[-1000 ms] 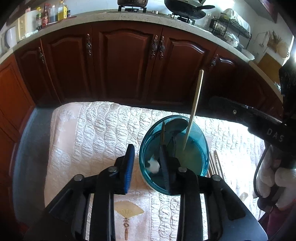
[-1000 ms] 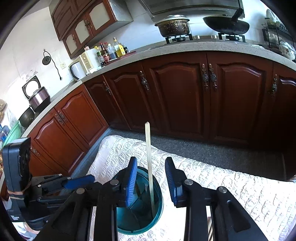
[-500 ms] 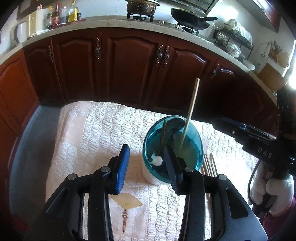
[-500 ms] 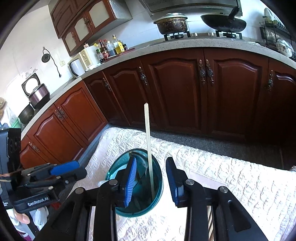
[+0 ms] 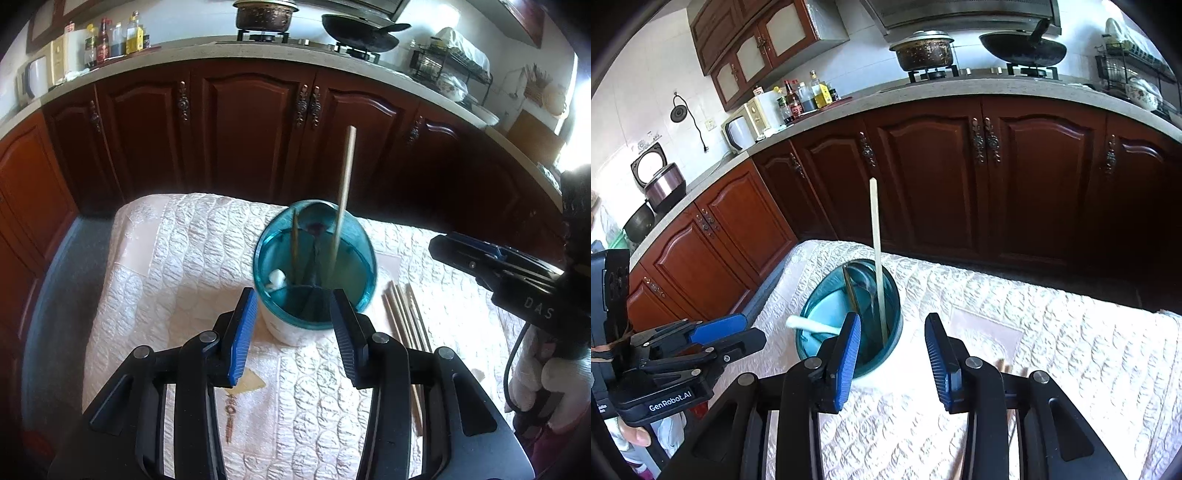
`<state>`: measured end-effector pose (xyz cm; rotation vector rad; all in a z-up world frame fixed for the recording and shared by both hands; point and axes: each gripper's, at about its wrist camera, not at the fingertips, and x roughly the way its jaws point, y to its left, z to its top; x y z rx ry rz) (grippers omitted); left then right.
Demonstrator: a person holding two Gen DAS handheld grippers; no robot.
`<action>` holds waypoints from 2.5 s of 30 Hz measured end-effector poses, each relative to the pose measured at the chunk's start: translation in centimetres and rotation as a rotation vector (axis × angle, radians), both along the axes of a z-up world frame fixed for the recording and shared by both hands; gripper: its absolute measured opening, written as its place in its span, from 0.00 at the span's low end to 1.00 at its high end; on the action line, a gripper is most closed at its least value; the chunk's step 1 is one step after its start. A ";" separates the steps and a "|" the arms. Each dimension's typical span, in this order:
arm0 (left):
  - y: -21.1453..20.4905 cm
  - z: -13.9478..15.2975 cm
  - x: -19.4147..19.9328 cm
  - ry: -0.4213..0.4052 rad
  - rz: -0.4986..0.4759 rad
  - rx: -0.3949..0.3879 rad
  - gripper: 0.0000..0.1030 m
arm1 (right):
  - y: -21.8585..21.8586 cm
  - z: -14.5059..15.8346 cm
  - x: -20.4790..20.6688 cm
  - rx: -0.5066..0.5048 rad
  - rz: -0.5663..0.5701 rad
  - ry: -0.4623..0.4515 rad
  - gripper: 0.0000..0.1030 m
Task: Organize utensils
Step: 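Withdraw both grippers from the cup toward the chopstick bundle, then lower both grippers over the chopstick bundle and close on single chopsticks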
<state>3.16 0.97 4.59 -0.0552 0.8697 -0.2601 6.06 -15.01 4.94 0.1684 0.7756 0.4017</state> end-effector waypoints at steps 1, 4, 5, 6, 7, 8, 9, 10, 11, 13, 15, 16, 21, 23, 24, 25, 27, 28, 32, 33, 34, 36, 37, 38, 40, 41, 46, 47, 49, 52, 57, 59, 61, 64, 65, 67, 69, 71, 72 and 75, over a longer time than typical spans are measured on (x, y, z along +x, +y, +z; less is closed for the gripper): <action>-0.2 0.0 -0.2 -0.002 -0.005 0.001 0.39 | -0.2 0.0 -0.4 -0.001 -0.004 -0.001 0.33; -1.2 0.0 -0.9 -0.008 -0.026 0.004 0.39 | -0.7 0.1 -1.5 -0.007 -0.014 -0.002 0.34; -1.5 0.0 -1.2 -0.009 -0.031 0.004 0.39 | -0.9 0.2 -1.7 -0.009 -0.016 -0.003 0.34; -1.7 0.1 -1.4 -0.010 -0.036 0.005 0.39 | -1.1 0.2 -2.0 -0.011 -0.019 -0.003 0.34; -2.0 0.1 -1.6 -0.012 -0.043 0.006 0.39 | -1.2 0.2 -2.3 -0.013 -0.021 -0.003 0.34; -2.2 0.2 -1.8 -0.015 -0.049 0.007 0.39 | -1.4 0.2 -2.7 -0.016 -0.025 -0.003 0.34; -2.5 0.3 -2.0 -0.019 -0.055 0.009 0.39 | -1.6 0.2 -3.1 -0.020 -0.029 -0.005 0.34; -2.7 0.3 -2.2 -0.022 -0.059 0.011 0.39 | -1.8 0.2 -3.5 -0.025 -0.034 -0.008 0.34; -3.0 0.4 -2.5 -0.028 -0.064 0.013 0.39 | -2.0 0.2 -3.8 -0.029 -0.038 -0.010 0.34; -3.4 0.5 -2.9 -0.034 -0.073 0.016 0.40 | -2.4 0.2 -4.4 -0.033 -0.043 -0.011 0.35; -3.8 0.5 -3.3 -0.038 -0.082 0.015 0.41 | -2.8 0.3 -4.9 -0.034 -0.051 -0.011 0.35; -4.0 0.6 -3.5 -0.039 -0.086 0.013 0.42 | -3.0 0.2 -5.2 -0.035 -0.055 -0.012 0.35; -5.0 0.4 -4.1 -0.034 -0.112 0.009 0.43 | -3.9 -0.1 -6.3 -0.043 -0.069 -0.003 0.36; -5.5 0.1 -4.2 -0.027 -0.122 0.008 0.44 | -4.4 -0.5 -6.7 -0.042 -0.078 0.006 0.37; -5.7 -0.1 -4.2 -0.021 -0.128 0.006 0.45 | -4.8 -0.9 -6.9 -0.039 -0.084 0.015 0.37; -5.8 -0.2 -4.3 -0.016 -0.132 0.003 0.45 | -5.1 -1.2 -6.9 -0.037 -0.089 0.023 0.37; -6.1 -0.7 -4.3 0.000 -0.143 -0.007 0.45 | -5.8 -2.1 -6.9 -0.037 -0.099 0.041 0.38; -6.2 -1.1 -4.3 0.010 -0.148 -0.011 0.45 | -6.1 -2.7 -6.9 -0.039 -0.106 0.056 0.38; -6.7 -2.4 -4.2 0.046 -0.163 -0.009 0.46 | -7.3 -5.8 -6.2 -0.047 -0.130 0.131 0.38; -6.8 -2.7 -4.2 0.054 -0.164 -0.007 0.46 | -7.5 -6.8 -5.9 -0.047 -0.137 0.154 0.38; -6.9 -2.9 -4.2 0.061 -0.166 -0.006 0.46 | -7.8 -8.0 -5.6 -0.047 -0.143 0.183 0.38; -7.0 -3.6 -4.1 0.076 -0.171 -0.001 0.46 | -8.0 -9.7 -5.0 -0.051 -0.147 0.229 0.38; -7.1 -3.8 -4.0 0.082 -0.173 0.001 0.46 | -8.0 -10.7 -4.6 -0.054 -0.147 0.253 0.38; -7.2 -4.1 -3.9 0.089 -0.175 0.004 0.46 | -8.2 -11.4 -4.4 -0.054 -0.148 0.270 0.38; -7.4 -4.7 -3.7 0.102 -0.177 0.008 0.46 | -8.4 -13.1 -3.8 -0.051 -0.155 0.308 0.38; -7.5 -5.0 -3.5 0.110 -0.179 0.009 0.46 | -8.3 -13.5 -3.6 -0.051 -0.158 0.318 0.38; -8.4 -6.3 -2.9 0.143 -0.187 0.014 0.46 | -9.1 -15.2 -2.2 -0.009 -0.193 0.344 0.38; -8.6 -6.5 -2.8 0.148 -0.190 0.014 0.46 | -9.2 -15.4 -1.8 0.005 -0.196 0.349 0.38; -9.2 -7.1 -2.7 0.161 -0.197 0.016 0.46 | -9.6 -15.8 -0.9 0.024 -0.200 0.359 0.30; -10.0 -7.8 -2.4 0.173 -0.208 0.018 0.46 | -9.6 -16.8 0.6 0.037 -0.186 0.386 0.19; -11.7 -9.3 -1.2 0.200 -0.230 -0.004 0.46 | -10.3 -16.5 1.0 0.048 -0.188 0.371 0.05; -12.6 -10.0 -0.5 0.221 -0.248 -0.027 0.46 | -11.3 -16.4 0.6 0.044 -0.205 0.365 0.05; -13.8 -10.9 0.2 0.243 -0.258 -0.039 0.45 | -12.1 -16.4 0.4 0.007 -0.225 0.372 0.05; -15.2 -12.1 1.2 0.252 -0.238 -0.024 0.41 | -13.5 -16.6 0.0 -0.012 -0.231 0.381 0.05; -15.6 -12.4 1.6 0.254 -0.231 -0.016 0.40 | -13.9 -16.7 -0.1 -0.013 -0.229 0.384 0.05; -16.3 -13.0 2.3 0.256 -0.221 0.008 0.35 | -14.3 -16.8 -0.1 -0.022 -0.223 0.391 0.05; -16.9 -13.7 3.0 0.266 -0.213 0.032 0.32 | -14.7 -16.8 -0.2 -0.021 -0.225 0.393 0.05; -17.4 -14.5 3.6 0.287 -0.217 0.038 0.28 | -15.2 -16.6 -0.2 -0.013 -0.219 0.389 0.06; -17.5 -14.8 3.8 0.298 -0.219 0.036 0.26 | -15.5 -16.5 -0.3 -0.011 -0.212 0.387 0.06; -17.8 -15.7 4.2 0.336 -0.218 0.012 0.25 | -16.0 -16.3 0.0 -0.015 -0.199 0.393 0.08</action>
